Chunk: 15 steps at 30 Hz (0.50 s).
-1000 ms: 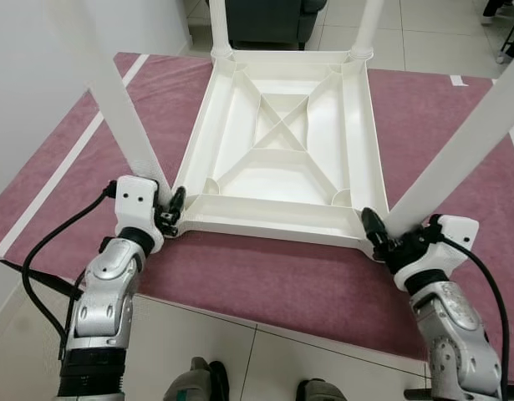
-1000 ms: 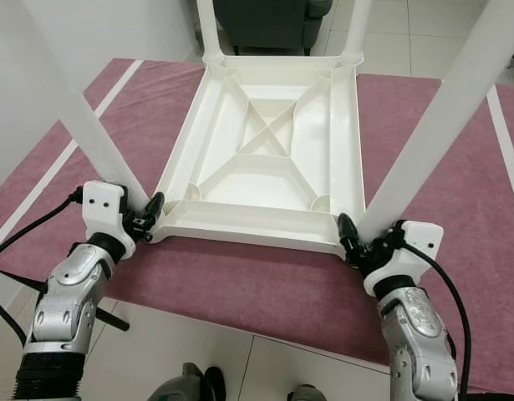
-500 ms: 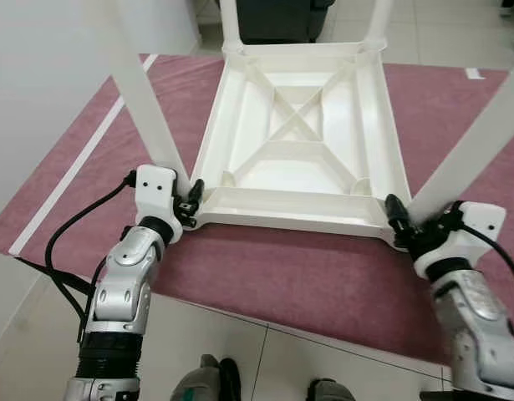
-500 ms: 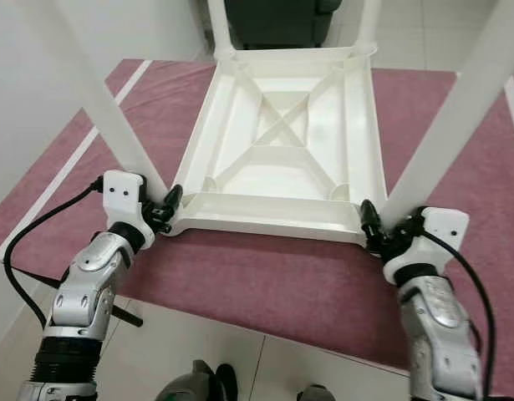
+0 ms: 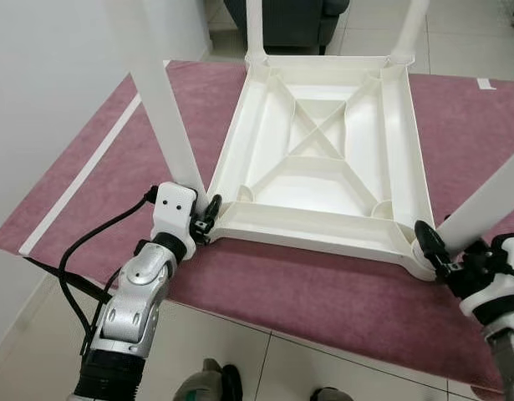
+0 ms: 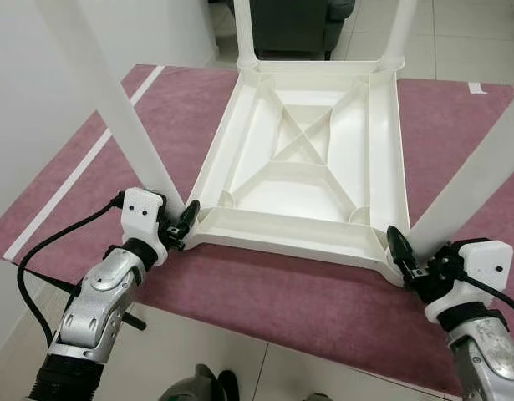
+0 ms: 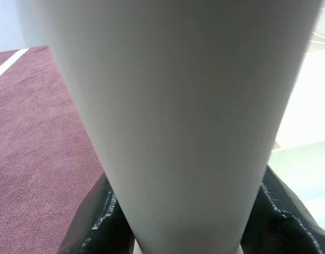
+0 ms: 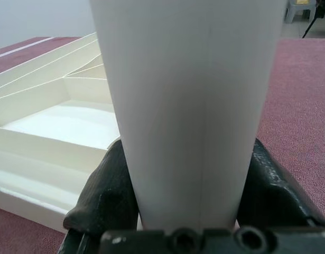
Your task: Building children table
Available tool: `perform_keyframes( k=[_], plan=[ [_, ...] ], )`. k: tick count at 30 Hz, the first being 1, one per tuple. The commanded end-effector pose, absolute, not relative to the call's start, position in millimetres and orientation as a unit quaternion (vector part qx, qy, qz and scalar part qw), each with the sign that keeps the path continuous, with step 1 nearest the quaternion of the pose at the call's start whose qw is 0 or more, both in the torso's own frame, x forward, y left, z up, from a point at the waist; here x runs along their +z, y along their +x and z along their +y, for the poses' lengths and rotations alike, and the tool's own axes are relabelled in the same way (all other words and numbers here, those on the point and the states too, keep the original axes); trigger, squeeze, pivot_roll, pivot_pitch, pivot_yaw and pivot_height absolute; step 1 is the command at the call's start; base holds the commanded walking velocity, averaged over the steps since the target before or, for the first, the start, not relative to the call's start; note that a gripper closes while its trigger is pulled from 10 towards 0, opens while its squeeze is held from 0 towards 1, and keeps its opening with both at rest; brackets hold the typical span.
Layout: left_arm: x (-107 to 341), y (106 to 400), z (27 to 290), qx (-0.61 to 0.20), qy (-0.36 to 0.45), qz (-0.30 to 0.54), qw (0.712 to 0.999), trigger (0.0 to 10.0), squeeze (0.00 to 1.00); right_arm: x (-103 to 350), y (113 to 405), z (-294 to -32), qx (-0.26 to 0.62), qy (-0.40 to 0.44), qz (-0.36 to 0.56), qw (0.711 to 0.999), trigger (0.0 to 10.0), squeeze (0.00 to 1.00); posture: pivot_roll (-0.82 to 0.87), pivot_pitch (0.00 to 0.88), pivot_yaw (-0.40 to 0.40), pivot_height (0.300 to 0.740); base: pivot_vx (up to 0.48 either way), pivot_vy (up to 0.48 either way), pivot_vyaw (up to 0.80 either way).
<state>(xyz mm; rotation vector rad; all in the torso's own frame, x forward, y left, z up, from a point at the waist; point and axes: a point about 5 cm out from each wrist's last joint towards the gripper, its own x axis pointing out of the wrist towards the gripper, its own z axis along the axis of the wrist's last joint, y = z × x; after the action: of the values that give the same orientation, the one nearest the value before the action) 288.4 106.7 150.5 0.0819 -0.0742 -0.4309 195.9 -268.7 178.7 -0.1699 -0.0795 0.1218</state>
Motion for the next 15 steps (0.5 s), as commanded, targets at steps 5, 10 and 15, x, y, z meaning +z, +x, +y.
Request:
perform_keyframes(
  k=[5,10,15],
  plan=[
    [140,281,87,-0.318,0.077,-0.019,0.945,0.0,0.00,167,184,-289,0.046,-0.058,0.006,0.997,0.0,0.00,-0.14,0.127,0.174,0.740,0.000,0.000,0.00],
    [148,285,80,-0.321,0.081,-0.050,0.942,0.0,0.00,172,177,-294,0.050,-0.044,-0.002,0.998,0.0,0.00,-0.14,0.127,0.173,0.740,0.000,0.000,0.00],
    [169,293,78,-0.303,0.072,-0.107,0.944,0.0,0.00,188,169,-291,0.073,0.016,-0.051,0.996,0.0,0.00,-0.15,0.129,0.181,0.740,0.000,0.000,0.00]
  ],
)
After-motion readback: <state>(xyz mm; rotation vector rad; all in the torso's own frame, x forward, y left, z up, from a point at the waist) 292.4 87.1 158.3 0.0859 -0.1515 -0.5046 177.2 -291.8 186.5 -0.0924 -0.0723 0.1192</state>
